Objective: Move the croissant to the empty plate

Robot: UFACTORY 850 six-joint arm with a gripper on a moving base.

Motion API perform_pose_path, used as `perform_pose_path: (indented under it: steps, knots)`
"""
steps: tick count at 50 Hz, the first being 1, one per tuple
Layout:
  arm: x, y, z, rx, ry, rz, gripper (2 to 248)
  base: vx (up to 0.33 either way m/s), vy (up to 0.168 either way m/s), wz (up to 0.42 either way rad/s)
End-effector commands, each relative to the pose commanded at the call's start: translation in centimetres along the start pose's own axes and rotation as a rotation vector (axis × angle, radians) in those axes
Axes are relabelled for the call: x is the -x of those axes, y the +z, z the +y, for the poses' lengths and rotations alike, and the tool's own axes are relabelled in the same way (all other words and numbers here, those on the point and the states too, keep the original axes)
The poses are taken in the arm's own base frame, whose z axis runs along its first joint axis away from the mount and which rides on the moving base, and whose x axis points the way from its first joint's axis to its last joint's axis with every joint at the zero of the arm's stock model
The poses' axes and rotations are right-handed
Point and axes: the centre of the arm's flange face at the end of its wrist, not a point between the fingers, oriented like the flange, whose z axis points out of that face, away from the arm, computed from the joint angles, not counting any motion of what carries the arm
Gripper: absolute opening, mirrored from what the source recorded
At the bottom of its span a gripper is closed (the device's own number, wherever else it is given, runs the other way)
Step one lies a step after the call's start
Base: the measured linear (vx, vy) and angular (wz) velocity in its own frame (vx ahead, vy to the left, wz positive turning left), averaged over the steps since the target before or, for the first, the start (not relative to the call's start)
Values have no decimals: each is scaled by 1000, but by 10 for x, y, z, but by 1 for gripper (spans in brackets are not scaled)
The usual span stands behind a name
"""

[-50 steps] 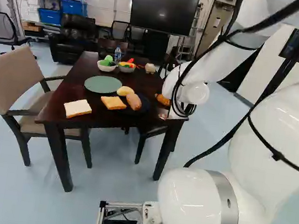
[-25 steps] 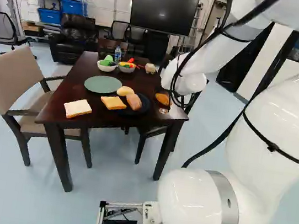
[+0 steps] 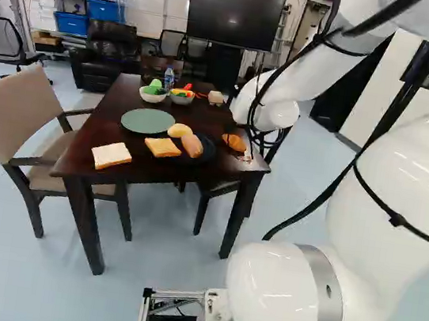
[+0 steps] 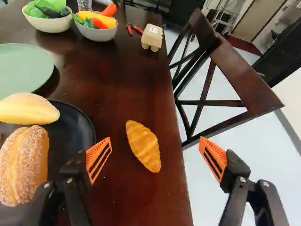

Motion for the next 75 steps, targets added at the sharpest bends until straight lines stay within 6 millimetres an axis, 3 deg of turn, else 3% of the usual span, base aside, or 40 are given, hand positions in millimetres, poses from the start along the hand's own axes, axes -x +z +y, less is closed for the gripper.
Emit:
perform_pose_path:
  steps: [36, 55, 75]
  knots:
    - [-30, 52, 1, -38, 3, -64, 247, 0, 0, 0]
    - [-22, 54, -5, -92, -17, -186, 247, 0, 0, 0]
    - [-28, 56, 1, -83, -11, -183, 247, 0, 0, 0]
